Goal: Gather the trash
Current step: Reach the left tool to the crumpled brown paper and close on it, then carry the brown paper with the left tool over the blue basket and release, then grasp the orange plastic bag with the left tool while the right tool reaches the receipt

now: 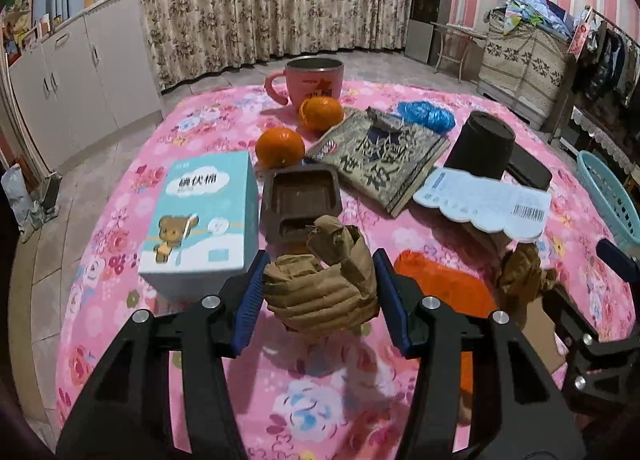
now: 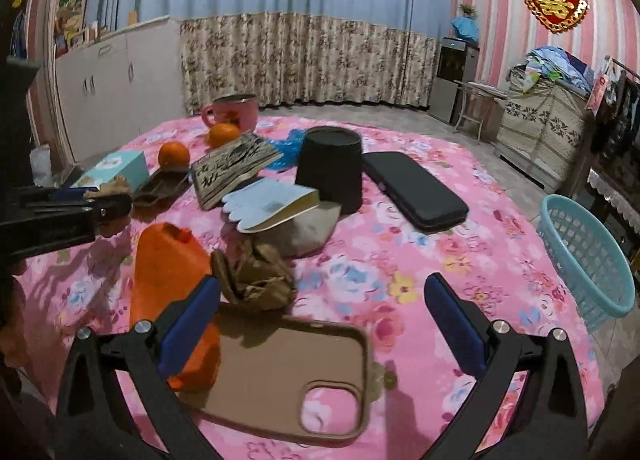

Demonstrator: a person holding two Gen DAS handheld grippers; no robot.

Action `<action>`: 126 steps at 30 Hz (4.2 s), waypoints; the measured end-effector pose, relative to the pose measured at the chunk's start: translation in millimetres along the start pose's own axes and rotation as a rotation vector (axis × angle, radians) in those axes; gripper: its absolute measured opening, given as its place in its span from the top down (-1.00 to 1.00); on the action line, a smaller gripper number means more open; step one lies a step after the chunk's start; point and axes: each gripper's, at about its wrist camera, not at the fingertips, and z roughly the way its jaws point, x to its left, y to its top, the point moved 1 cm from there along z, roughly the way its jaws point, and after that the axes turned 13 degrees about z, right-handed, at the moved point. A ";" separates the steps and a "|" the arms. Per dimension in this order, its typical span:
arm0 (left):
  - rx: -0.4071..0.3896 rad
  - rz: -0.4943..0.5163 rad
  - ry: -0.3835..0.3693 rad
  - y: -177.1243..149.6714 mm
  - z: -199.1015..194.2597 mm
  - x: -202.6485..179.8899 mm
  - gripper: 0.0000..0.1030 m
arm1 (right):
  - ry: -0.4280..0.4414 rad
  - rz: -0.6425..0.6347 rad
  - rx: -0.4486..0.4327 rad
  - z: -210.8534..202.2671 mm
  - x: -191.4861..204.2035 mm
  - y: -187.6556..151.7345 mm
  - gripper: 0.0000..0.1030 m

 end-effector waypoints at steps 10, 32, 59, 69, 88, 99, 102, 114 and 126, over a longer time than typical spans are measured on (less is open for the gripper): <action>0.021 -0.024 0.003 -8.8 -5.5 10.2 0.00 | 0.009 0.069 0.084 18.1 5.9 7.2 -0.85; 0.047 -0.024 0.011 -9.8 -20.3 3.5 0.00 | 0.080 0.047 0.125 8.8 11.2 10.7 0.22; -0.088 0.166 -0.146 139.6 -36.9 -204.8 0.00 | -0.104 0.236 -0.054 -57.1 -234.8 136.5 0.22; -0.063 0.302 -0.309 184.7 6.6 -344.6 0.00 | -0.359 0.390 -0.054 -40.6 -356.9 130.9 0.22; -0.065 0.398 -0.440 233.1 52.6 -455.0 -0.70 | -0.378 0.545 -0.074 -36.2 -424.7 115.8 0.22; -0.070 0.293 -0.300 225.8 56.4 -385.2 -0.86 | -0.347 0.522 -0.040 -4.7 -410.3 118.3 0.21; -0.078 0.266 -0.278 224.0 55.5 -365.7 -0.86 | -0.335 0.526 -0.052 2.6 -405.2 122.0 0.18; -0.109 0.185 -0.203 214.5 12.8 -261.7 -0.90 | -0.411 0.477 -0.166 -13.5 -371.3 138.8 -0.75; -0.068 0.113 -0.019 125.2 -23.5 -104.4 -0.90 | -0.277 0.427 -0.148 -28.6 -279.1 118.7 -0.89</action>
